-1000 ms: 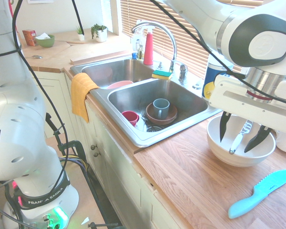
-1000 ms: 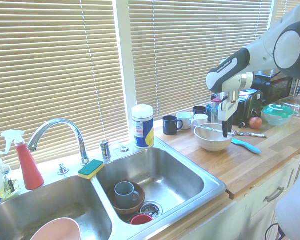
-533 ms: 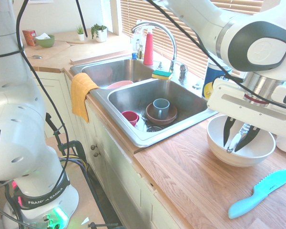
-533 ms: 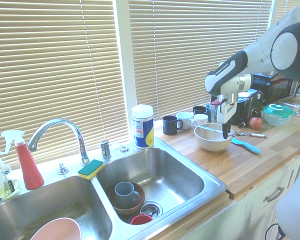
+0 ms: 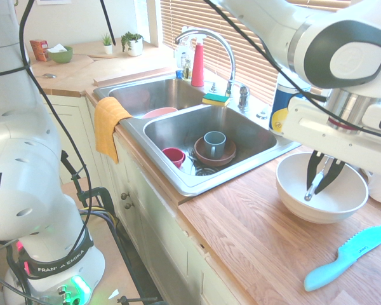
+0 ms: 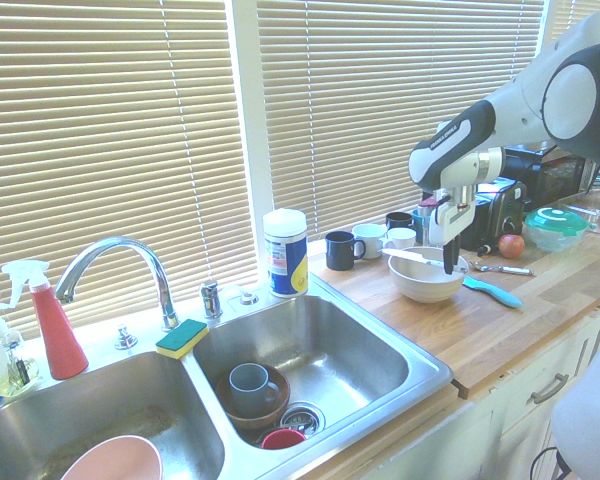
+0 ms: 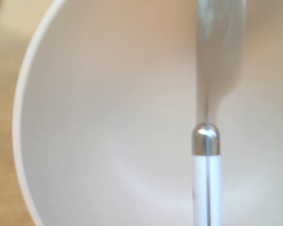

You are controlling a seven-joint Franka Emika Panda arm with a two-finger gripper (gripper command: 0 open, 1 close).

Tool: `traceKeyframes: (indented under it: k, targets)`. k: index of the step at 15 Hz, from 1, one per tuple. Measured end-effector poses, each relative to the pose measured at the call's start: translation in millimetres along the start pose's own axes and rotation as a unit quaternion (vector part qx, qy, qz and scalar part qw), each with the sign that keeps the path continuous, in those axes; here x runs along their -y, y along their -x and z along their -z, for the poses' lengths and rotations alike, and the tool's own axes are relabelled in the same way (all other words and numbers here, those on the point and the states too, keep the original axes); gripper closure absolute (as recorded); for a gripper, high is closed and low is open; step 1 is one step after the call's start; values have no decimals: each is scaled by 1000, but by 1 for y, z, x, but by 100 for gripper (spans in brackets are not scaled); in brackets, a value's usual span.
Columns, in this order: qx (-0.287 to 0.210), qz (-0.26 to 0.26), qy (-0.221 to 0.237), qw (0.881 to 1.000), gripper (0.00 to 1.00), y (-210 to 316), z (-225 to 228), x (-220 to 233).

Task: Put the knife into the sink

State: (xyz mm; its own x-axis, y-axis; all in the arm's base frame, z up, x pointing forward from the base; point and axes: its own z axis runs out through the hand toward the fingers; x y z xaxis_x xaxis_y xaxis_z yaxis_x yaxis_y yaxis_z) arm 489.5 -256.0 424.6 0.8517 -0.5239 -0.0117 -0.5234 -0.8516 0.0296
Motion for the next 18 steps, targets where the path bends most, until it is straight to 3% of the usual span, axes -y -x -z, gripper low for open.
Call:
traceKeyframes:
  k: [4,8,14,18]
  targets:
    - [-31,-50,-20,998,100,26,70,21]
    - [-35,-76,-29,996,100,62,87,63]
    - [-65,-136,-45,988,100,149,46,199]
    - [-82,-173,-64,980,100,184,-13,251]
